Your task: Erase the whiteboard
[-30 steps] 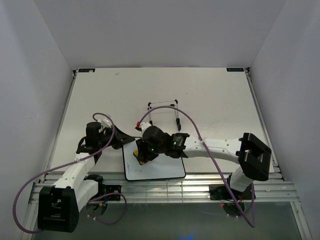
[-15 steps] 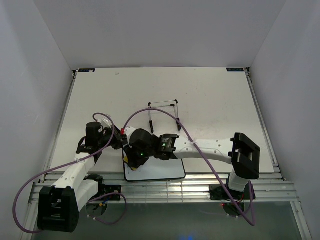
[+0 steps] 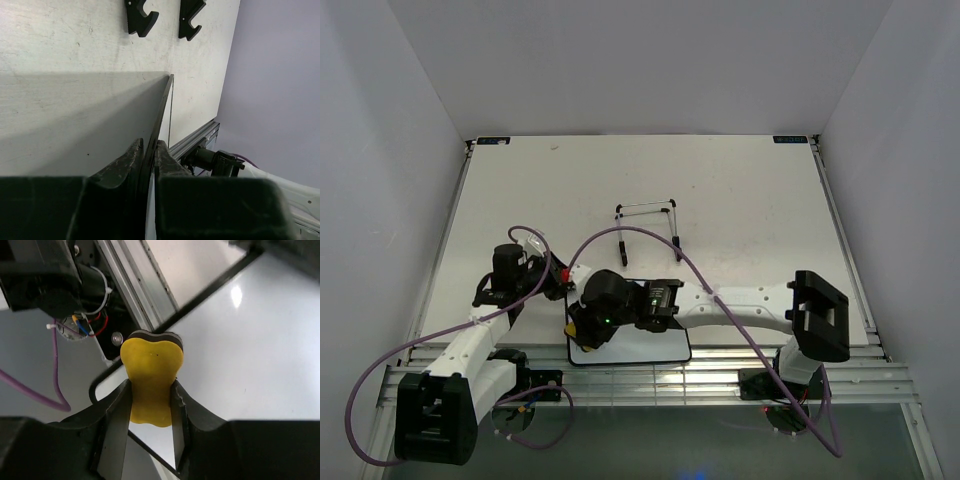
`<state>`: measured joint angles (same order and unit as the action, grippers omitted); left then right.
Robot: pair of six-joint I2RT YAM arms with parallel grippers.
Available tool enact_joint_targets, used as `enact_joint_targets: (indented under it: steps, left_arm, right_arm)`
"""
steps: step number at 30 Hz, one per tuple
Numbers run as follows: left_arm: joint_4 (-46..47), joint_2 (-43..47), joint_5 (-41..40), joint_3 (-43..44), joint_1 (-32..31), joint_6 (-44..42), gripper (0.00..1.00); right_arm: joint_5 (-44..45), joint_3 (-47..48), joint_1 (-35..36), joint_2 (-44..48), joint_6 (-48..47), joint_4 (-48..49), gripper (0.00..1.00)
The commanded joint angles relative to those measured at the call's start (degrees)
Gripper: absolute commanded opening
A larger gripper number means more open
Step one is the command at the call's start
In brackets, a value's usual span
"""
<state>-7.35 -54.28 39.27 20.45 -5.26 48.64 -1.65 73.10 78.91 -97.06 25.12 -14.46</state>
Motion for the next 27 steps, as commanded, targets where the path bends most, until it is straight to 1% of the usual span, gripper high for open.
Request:
enact_joint_targets:
  steps: [1,4,6,8,10,15,16,19,20,23,27]
  left_arm:
    - [-4.6,-0.12,-8.33,2.23,-0.37,-1.8,0.0]
    - [-4.51,0.14,-8.59,1.97,-0.37,-1.62,0.0]
    - [-4.51,0.23,-8.94,1.79,-0.37,-1.36,0.0]
    - [-4.34,0.49,-9.03,1.53,-0.37,-1.01,0.0]
    - [-3.9,0.58,-9.12,0.91,-0.37,-0.4,0.0]
    - [-2.84,0.75,-8.94,0.21,-0.46,0.49,0.0]
    - [-2.75,0.93,-8.94,0.21,-0.46,0.58,0.0]
    - [-2.84,1.46,-8.94,-0.06,-0.46,0.66,0.0]
    - [-3.01,1.55,-8.94,-0.06,-0.46,0.66,0.0]
    - [-3.19,1.55,-9.03,-0.06,-0.46,0.66,0.0]
    - [-3.19,1.72,-9.12,-0.32,-0.54,0.75,0.0]
  right_arm:
    - [0.24,-9.62,2.3,1.07,-0.08,-5.14,0.29]
    - [3.13,-16.75,1.51,6.07,0.54,-5.05,0.29]
    - [4.72,-21.22,0.19,7.58,1.85,-5.14,0.29]
    - [5.95,-23.08,-1.12,8.9,2.47,-5.05,0.29]
    - [6.48,-22.92,-1.13,8.9,3.09,-5.14,0.29]
    - [3.77,-16.95,-0.34,6.45,2.92,-2.6,0.29]
    - [3.5,-13.72,0.01,4.96,2.39,-2.68,0.29]
    - [2.88,-7.91,1.85,1.27,0.72,-4.43,0.29]
    - [2.71,-4.23,2.9,0.21,0.37,-4.79,0.29]
    - [2.27,2.19,4.4,-3.22,-0.78,-6.02,0.29]
    - [2.27,8.53,4.93,-7.09,-2.01,-9.09,0.29]
